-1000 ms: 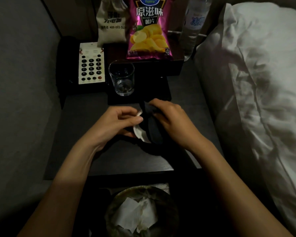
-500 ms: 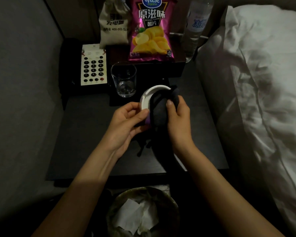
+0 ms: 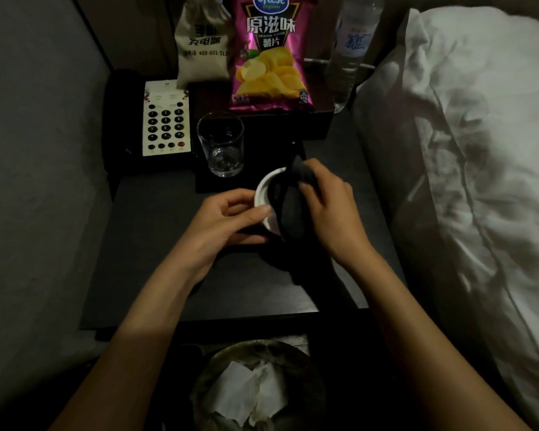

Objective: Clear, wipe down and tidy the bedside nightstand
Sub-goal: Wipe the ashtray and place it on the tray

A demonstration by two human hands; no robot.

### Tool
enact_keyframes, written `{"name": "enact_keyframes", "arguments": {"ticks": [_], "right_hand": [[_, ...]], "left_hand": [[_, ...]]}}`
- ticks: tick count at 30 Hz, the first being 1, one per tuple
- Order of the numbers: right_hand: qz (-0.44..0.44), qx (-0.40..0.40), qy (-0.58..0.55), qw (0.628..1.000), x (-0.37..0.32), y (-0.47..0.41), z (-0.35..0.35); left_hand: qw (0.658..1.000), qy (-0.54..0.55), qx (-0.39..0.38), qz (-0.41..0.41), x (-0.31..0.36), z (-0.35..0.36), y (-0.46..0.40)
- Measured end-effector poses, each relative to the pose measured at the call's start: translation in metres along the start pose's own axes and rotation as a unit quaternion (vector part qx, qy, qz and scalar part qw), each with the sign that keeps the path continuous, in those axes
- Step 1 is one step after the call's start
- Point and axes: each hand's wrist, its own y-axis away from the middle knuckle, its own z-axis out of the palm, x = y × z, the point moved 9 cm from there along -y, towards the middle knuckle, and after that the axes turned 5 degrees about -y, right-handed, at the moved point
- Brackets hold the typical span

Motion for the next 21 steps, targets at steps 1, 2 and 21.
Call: {"name": "enact_keyframes", "arguments": {"ticks": [1, 2, 21], "right_hand": [[-0.021, -0.025, 0.027, 0.999, -0.003, 0.001, 0.002], [-0.041, -0.050, 0.048, 0.997, -0.006, 0.002, 0.006], [0.086, 0.090, -0.165, 0.978, 0.012, 0.011, 0.010]], "left_hand": [[1.000, -0.006, -0.002, 0.003, 0.002, -0.002, 0.000], [1.000, -0.016, -0.002, 0.008, 0.003, -0.003, 0.000], [0.989, 0.124, 0.073, 0.019, -0.005, 0.007, 0.000]]}}
